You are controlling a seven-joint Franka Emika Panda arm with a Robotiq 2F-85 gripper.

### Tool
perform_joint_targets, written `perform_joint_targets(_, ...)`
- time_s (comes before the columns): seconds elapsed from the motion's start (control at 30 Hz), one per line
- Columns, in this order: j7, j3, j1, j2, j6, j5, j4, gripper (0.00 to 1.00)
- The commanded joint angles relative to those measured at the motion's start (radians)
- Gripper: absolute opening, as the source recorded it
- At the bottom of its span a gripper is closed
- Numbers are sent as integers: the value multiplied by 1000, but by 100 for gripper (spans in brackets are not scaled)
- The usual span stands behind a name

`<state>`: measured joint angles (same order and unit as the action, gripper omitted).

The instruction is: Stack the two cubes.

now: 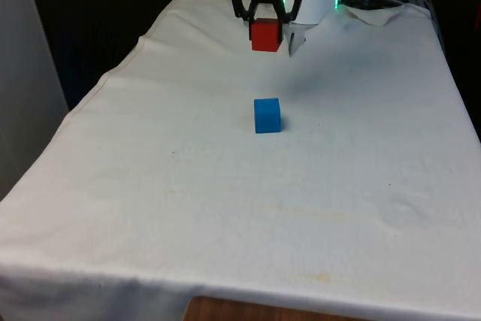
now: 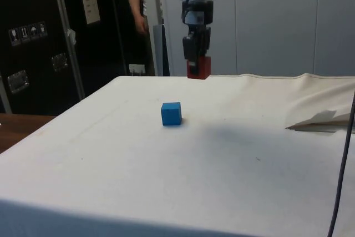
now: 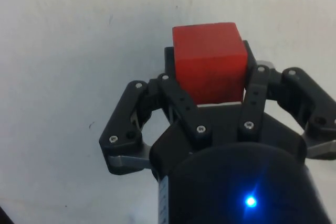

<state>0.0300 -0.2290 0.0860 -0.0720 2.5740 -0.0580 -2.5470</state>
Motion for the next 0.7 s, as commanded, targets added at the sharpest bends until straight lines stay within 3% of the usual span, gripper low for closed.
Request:
perform_joint_targets(0.0, 23, 3, 7, 13, -12, 28, 19, 1)
perform_joint_targets(0.13, 48, 7, 6, 40, -16, 45, 52, 1)
perform_joint_targets(0.17, 31, 5, 2, 32, -4, 22, 41, 1)
perform_joint_targets(0.2, 59, 9, 6, 56, -19, 53, 72, 1)
perform_joint_targets(0.67, 107, 31, 4, 182, -33, 81, 215, 1)
